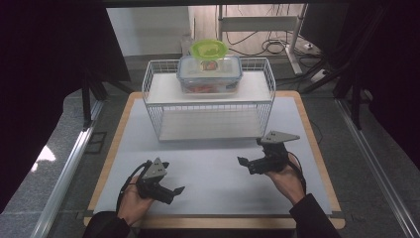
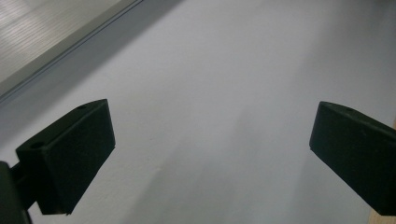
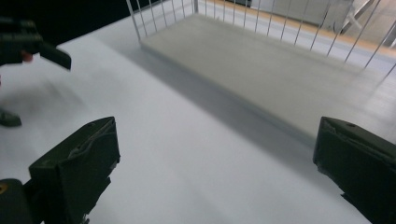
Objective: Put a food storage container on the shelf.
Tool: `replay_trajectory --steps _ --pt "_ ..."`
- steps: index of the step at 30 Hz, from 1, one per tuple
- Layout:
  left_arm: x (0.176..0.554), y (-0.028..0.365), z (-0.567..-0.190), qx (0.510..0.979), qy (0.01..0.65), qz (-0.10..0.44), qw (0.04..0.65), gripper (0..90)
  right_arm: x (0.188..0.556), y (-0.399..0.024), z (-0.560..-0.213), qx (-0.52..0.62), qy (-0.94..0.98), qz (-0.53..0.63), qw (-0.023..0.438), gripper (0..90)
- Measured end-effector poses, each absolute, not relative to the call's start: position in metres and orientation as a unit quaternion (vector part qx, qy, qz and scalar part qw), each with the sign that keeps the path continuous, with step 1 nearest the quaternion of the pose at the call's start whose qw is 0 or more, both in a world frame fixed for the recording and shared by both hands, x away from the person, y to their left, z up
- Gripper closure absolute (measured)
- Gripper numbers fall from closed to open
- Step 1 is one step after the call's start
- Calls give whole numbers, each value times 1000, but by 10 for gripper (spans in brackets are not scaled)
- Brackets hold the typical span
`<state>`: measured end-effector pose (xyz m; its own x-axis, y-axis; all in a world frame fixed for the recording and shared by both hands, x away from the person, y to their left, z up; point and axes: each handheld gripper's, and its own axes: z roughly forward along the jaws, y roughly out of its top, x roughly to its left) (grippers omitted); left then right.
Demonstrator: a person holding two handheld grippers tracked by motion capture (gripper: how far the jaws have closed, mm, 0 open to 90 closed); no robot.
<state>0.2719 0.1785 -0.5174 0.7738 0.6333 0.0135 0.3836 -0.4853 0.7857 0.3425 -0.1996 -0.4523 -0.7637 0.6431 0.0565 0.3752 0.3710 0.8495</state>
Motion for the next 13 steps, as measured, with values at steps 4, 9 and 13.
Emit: replay_trajectory --steps 4,9,13 --pt "273 179 -519 854 306 164 387 1 329 -207 -481 318 824 447 144 3" --pt "273 177 -520 859 306 171 374 0 316 -214 -506 314 850 398 142 2" --pt "273 177 -520 860 306 171 371 0 316 -219 -511 333 850 386 134 3"
